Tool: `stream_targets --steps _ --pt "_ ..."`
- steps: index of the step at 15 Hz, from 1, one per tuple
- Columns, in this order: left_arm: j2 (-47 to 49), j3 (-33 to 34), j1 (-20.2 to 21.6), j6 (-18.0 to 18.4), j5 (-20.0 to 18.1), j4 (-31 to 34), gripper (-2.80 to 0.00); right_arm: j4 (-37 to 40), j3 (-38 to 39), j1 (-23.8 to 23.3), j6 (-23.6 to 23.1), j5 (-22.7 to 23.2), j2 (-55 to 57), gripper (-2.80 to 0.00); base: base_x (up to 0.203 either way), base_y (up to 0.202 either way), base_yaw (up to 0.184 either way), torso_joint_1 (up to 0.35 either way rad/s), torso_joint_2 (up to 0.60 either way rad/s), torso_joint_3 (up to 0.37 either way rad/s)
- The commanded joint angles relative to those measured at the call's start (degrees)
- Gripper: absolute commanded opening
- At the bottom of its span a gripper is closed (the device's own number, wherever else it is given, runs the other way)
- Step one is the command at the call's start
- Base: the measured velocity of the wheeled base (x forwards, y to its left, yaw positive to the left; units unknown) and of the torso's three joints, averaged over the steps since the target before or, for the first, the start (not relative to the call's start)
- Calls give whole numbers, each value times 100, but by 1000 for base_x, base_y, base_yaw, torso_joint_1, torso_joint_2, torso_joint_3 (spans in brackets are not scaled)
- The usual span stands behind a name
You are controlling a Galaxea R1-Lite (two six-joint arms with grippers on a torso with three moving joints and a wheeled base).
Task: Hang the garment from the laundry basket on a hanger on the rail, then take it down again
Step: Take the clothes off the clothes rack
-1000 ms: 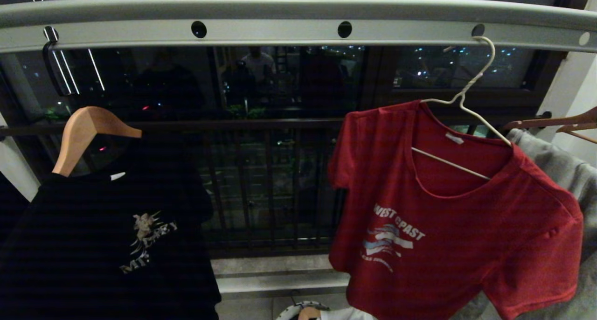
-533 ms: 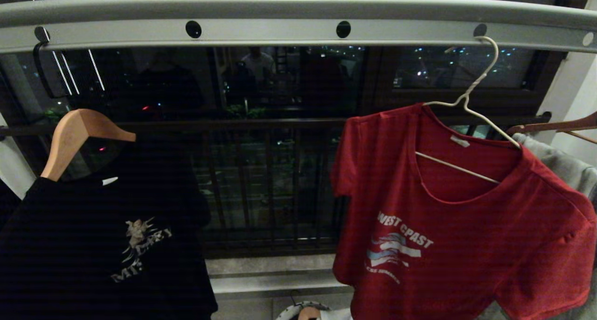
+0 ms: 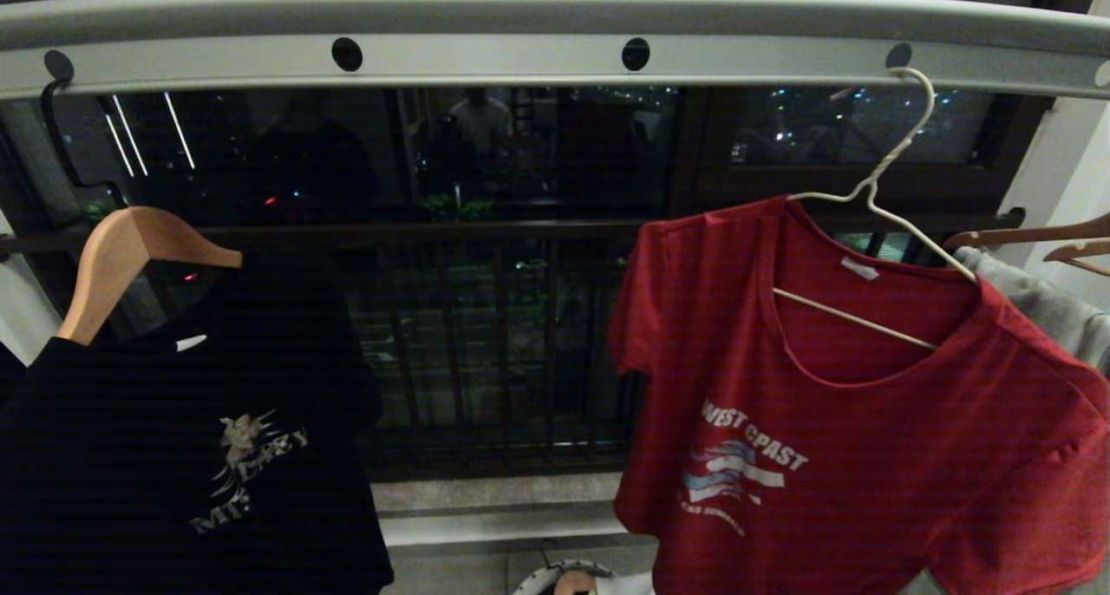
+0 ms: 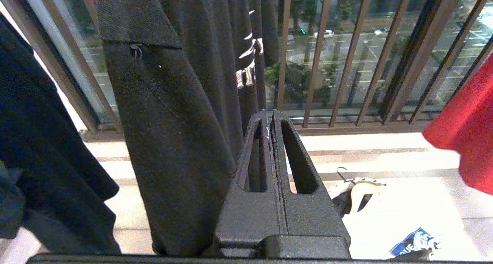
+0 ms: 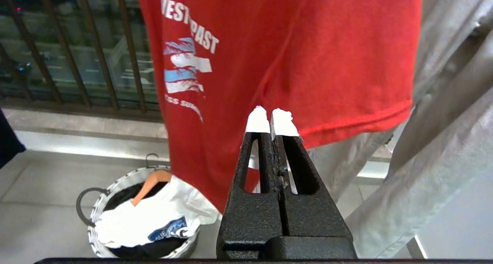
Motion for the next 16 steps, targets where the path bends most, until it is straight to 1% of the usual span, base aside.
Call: stream_targets --steps 1,3,16 --pt "-14 -4 -3 -29 2 11 -280 2 24 1 47 0 -42 -280 0 0 0 0 0 0" --pt "-14 -4 6 -29 2 11 -280 -17 33 -6 119 -18 -42 -280 0 0 0 0 0 0" --pt "-14 -2 -2 -29 2 11 -280 -17 33 1 119 -18 -42 -280 0 0 0 0 0 0"
